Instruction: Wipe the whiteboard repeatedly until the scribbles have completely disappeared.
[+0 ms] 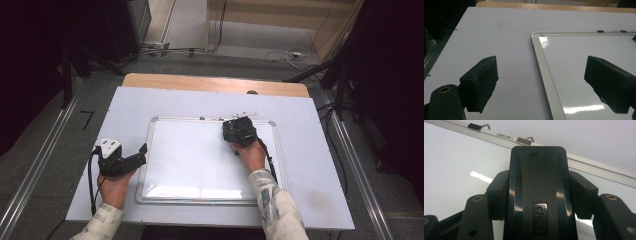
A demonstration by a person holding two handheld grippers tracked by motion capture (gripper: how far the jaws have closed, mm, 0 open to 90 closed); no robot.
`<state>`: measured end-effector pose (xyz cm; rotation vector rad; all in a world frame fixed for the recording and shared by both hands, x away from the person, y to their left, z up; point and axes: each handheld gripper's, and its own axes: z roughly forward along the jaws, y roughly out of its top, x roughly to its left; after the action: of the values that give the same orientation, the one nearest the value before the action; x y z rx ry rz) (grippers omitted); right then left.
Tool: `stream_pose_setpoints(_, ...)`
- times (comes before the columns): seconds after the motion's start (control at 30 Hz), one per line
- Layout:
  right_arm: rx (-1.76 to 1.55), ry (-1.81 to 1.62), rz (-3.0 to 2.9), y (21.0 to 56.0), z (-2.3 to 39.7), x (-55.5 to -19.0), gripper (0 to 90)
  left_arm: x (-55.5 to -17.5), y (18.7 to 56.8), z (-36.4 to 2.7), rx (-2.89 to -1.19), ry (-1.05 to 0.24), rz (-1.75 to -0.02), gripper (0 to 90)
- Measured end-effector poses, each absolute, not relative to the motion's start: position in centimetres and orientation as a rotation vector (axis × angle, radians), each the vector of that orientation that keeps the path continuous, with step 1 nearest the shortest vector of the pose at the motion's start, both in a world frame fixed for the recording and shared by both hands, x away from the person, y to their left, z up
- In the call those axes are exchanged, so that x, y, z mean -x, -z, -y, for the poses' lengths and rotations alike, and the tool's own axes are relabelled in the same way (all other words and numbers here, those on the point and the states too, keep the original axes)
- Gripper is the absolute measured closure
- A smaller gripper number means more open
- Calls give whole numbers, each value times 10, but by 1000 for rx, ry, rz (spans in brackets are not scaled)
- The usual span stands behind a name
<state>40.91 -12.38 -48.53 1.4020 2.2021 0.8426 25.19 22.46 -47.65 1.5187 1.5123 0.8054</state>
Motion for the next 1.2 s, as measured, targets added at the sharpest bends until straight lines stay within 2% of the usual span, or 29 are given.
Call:
stream_pose_setpoints(0.93, -1224, -915, -2327, 488, 37, -397, 392, -252, 476, -226, -1512, -798, -1509, 123)
stream_pose_setpoints(1.2, -1192, -922, -2352, 489, 24, -395, 391, -252, 476, -226, -1509, -797, -1511, 123)
